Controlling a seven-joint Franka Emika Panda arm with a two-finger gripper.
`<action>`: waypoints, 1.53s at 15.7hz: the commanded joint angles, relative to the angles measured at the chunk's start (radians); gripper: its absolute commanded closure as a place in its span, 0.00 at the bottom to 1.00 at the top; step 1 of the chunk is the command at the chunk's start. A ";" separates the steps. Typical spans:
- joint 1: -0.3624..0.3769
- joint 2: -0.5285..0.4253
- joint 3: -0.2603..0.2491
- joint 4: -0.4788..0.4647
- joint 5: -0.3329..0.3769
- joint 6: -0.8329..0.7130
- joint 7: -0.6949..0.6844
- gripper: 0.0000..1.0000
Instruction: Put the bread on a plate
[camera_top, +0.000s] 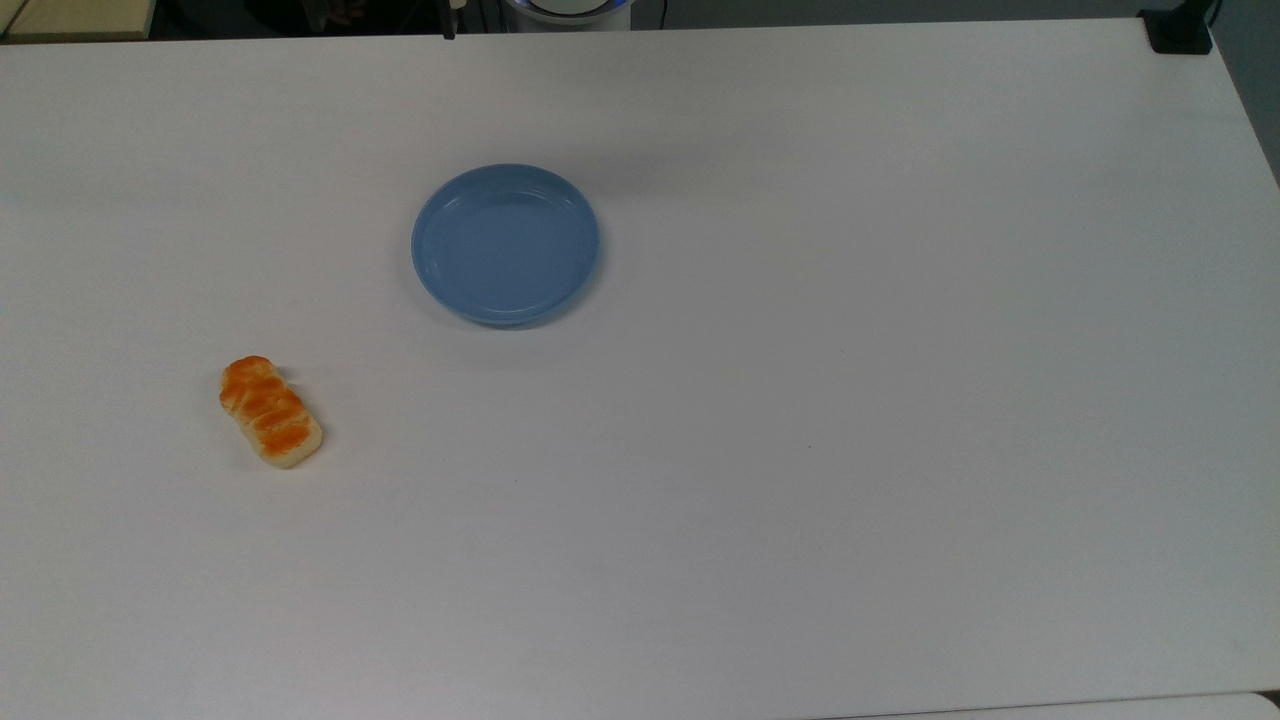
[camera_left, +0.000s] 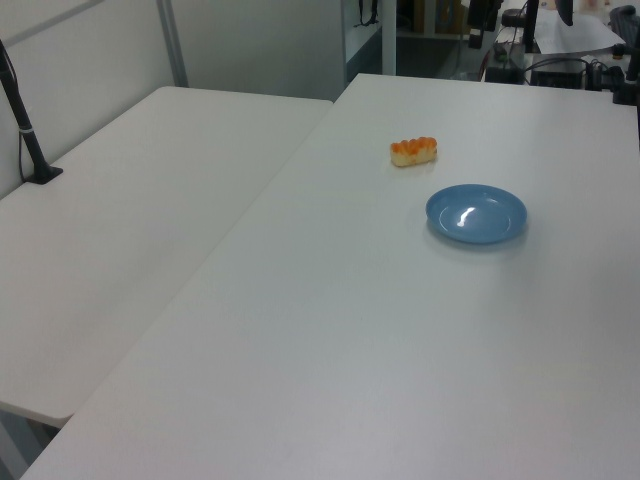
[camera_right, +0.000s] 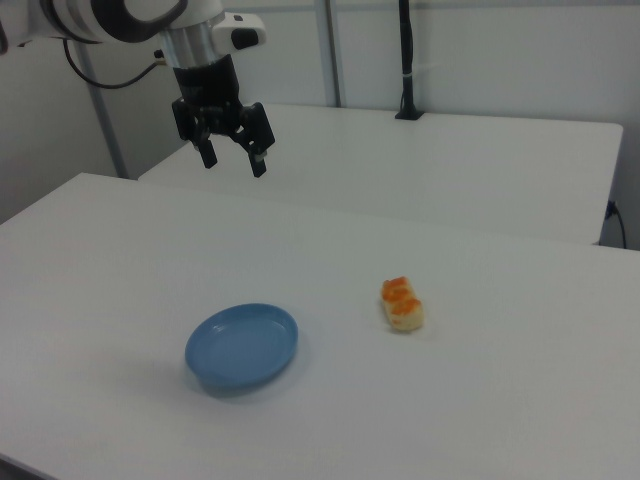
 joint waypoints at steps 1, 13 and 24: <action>0.013 0.019 -0.004 0.001 -0.001 -0.001 0.052 0.00; 0.016 0.003 0.002 -0.006 -0.008 0.002 0.041 0.00; 0.018 0.006 0.002 -0.006 -0.003 -0.001 0.041 0.00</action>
